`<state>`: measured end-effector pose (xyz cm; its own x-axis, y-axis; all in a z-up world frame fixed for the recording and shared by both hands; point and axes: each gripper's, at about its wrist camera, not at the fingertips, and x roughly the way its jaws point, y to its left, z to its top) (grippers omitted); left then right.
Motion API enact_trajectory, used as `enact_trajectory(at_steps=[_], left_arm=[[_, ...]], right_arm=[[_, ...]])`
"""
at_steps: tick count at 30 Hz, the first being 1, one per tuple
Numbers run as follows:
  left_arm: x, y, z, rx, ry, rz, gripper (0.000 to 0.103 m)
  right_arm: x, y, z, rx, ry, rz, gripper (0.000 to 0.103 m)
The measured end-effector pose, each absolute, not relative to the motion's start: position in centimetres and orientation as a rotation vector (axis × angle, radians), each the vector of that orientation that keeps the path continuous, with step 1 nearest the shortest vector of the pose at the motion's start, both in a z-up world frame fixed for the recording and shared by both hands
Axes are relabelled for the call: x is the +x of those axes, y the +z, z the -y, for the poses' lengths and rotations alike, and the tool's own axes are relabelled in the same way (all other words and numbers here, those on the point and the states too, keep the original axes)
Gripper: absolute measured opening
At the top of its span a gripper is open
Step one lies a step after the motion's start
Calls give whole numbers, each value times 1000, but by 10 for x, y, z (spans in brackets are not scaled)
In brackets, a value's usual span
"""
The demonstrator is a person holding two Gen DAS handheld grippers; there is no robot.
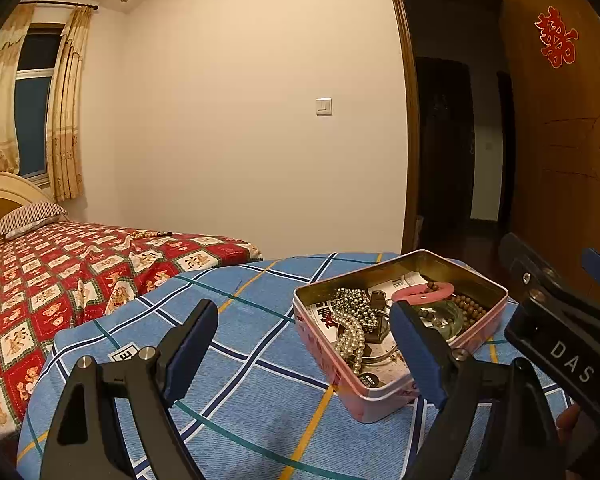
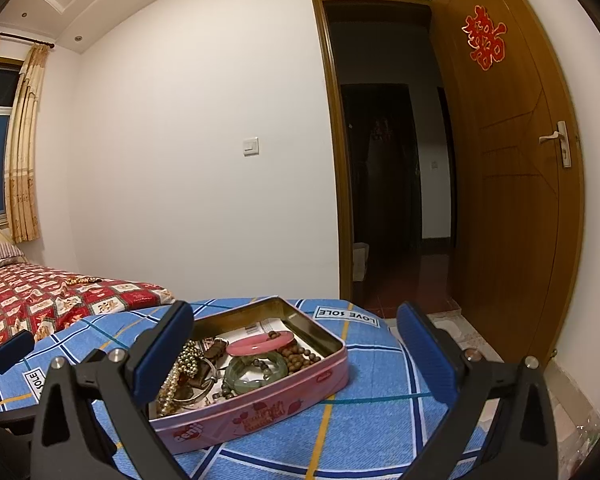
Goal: Organize jewelry
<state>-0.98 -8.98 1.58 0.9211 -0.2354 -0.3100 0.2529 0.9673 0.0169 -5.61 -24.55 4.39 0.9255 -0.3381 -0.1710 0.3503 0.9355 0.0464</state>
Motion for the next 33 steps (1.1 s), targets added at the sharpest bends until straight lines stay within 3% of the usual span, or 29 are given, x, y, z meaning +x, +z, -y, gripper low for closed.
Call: enact_trajectory(at_steps=[33], left_arm=[[-11, 17, 91, 70, -248, -308, 88]], right_arm=[[-56, 44, 249, 97, -361, -171, 103]])
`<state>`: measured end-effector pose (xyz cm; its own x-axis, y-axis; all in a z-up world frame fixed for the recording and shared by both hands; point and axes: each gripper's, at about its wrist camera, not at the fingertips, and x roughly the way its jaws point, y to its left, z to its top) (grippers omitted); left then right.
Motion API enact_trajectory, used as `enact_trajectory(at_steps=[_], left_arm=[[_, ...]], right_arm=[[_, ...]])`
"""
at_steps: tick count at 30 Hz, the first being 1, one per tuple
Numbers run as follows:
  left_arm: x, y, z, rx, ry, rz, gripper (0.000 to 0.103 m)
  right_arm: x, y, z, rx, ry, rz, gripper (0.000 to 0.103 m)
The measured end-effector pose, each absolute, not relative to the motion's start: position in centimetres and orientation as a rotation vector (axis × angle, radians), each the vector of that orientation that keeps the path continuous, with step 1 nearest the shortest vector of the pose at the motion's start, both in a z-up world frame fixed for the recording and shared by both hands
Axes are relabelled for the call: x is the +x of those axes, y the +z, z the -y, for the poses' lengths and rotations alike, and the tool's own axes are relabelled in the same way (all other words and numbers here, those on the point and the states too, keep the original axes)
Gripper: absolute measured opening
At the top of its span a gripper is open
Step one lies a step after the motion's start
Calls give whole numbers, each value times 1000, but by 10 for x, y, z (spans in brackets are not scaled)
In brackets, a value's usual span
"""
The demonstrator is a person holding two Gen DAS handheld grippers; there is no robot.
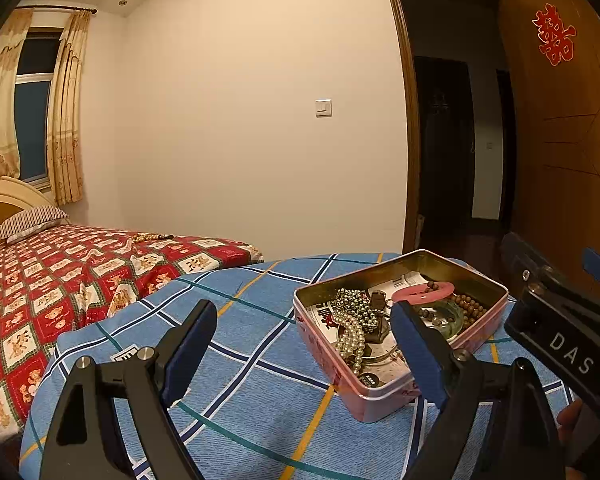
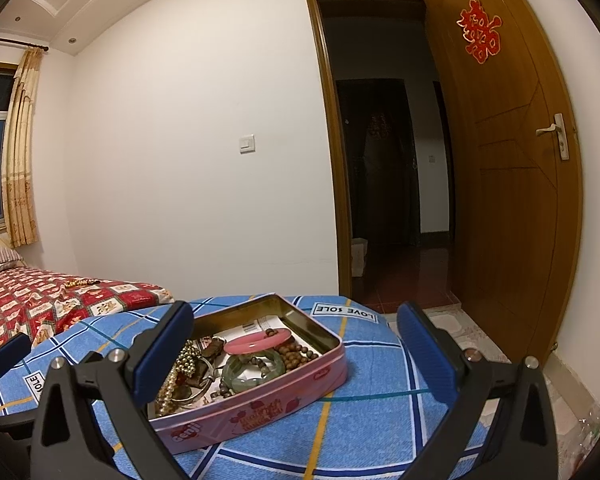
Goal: Organize jewelry
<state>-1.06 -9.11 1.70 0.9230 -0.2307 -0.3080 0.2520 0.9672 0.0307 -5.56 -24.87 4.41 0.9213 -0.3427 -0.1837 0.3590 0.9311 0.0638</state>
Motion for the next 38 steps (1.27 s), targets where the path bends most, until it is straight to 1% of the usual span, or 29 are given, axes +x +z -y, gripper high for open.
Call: enact_trajectory(at_steps=[17, 19, 22, 32, 38], left_arm=[[-13, 17, 95, 90, -237, -307, 89], [-12, 16, 95, 87, -231, -316, 93], [-11, 16, 94, 77, -243, -323, 96], [-11, 16, 94, 70, -247, -318, 96], [-7, 14, 92, 62, -238, -345, 96]], right_arm=[[-56, 44, 248, 98, -363, -170, 103], [-56, 44, 249, 99, -363, -171, 103], [-57, 44, 249, 102, -364, -172, 103], [-57, 44, 250, 104, -368, -177, 103], [-53, 40, 259, 148, -423, -241, 103]])
